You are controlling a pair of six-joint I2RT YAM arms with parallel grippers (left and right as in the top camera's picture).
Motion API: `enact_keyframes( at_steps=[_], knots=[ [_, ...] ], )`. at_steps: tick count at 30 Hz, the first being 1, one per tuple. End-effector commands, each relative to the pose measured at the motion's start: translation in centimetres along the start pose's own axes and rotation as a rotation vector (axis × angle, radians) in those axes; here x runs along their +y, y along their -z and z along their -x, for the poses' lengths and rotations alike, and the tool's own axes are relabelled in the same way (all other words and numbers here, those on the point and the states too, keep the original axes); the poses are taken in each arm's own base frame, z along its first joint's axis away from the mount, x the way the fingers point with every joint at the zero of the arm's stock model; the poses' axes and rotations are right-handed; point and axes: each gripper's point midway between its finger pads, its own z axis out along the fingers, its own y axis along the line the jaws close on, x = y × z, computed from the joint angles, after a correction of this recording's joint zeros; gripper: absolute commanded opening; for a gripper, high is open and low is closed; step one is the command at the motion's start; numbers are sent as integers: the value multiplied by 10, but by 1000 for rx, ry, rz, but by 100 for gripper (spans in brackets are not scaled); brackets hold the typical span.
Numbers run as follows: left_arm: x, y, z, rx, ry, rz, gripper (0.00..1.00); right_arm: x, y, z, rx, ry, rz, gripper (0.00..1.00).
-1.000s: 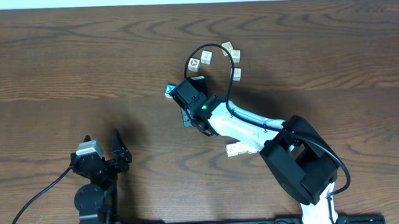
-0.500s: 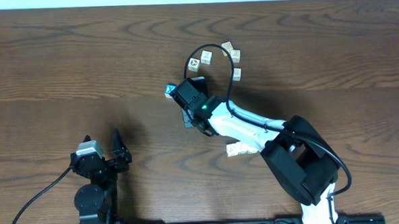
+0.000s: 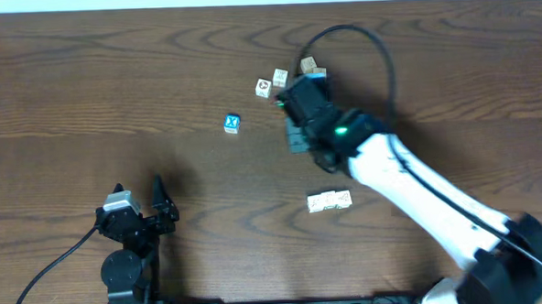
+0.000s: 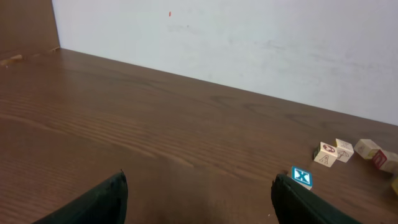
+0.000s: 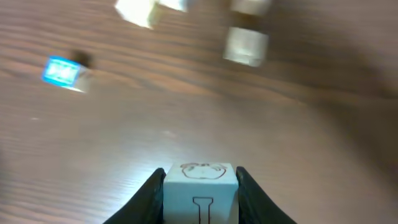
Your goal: Lift 4 blocks
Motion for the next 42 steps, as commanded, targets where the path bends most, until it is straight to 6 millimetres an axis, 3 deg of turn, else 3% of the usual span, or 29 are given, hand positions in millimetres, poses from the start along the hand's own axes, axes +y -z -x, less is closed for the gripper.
enact_keyframes(
  at_steps=[1, 5, 8, 14, 20, 29, 42],
  knots=[
    [7, -1, -17, 52, -6, 31, 74, -49, 23, 5, -8, -27, -121, 23],
    [7, -1, -17, 52, -6, 31, 74, -82, 35, -12, 70, -41, -202, 21],
    [7, -1, -17, 52, -6, 31, 74, -96, 35, -24, 125, -38, -242, 19],
    [7, -1, -17, 52, -6, 31, 74, -102, 21, -48, 175, -42, -264, 19],
    [7, -1, -17, 52, -6, 31, 74, -107, -9, -91, 243, -85, -266, 14],
    [7, -1, -17, 52, -6, 31, 74, -108, -35, -136, 314, -95, -227, 12],
    [7, -1, -17, 52, -6, 31, 74, -101, -43, -145, 323, -96, -176, 10]
  ],
)
